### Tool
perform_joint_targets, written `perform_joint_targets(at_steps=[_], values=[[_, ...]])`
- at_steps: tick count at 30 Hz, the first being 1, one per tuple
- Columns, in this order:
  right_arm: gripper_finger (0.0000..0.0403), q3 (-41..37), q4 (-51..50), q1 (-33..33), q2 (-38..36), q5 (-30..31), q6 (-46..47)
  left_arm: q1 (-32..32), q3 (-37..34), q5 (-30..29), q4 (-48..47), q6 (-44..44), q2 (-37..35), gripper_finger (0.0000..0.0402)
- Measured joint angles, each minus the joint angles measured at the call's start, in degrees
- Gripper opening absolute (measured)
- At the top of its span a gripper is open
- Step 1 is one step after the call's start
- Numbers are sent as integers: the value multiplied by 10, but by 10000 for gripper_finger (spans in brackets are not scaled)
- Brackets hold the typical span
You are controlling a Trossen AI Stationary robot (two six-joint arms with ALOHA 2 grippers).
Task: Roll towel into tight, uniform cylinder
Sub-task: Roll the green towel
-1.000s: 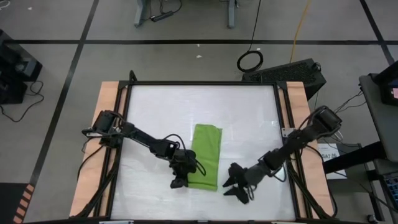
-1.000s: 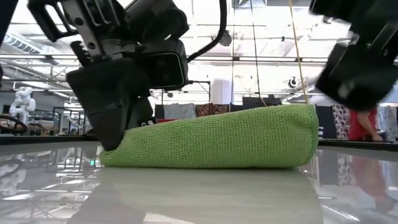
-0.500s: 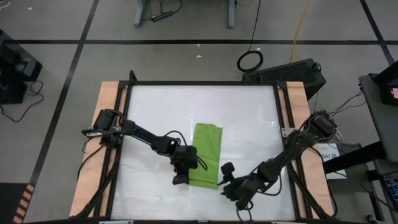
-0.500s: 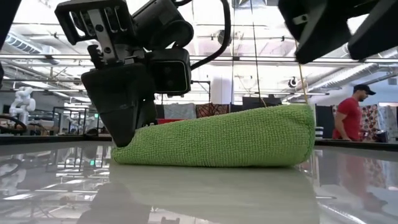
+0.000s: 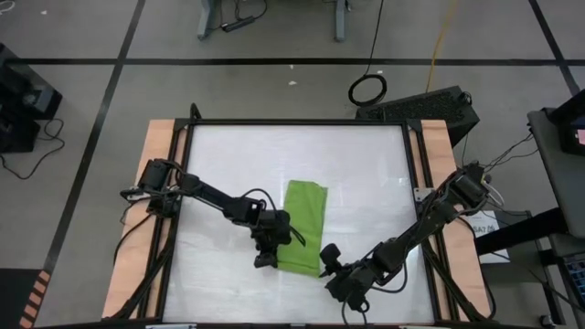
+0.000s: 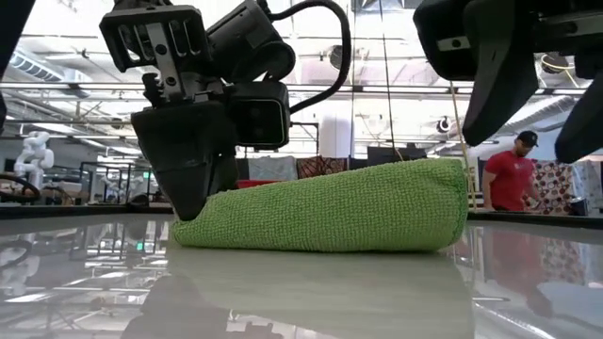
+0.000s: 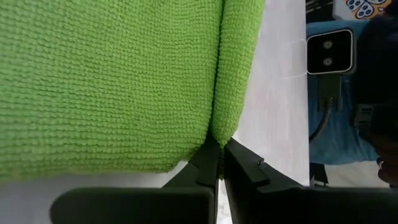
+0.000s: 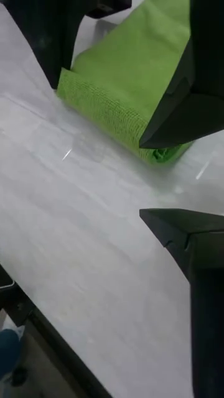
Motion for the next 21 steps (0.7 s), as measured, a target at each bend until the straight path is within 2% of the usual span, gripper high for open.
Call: perform_joint_targets(at_steps=[17,21], values=[[157,0,9,-24,1,6,-27,2,-1,10,1,0,0,17],[157,0,8,-32,6,-11,-27,2,-1,13,1,0,0,17]])
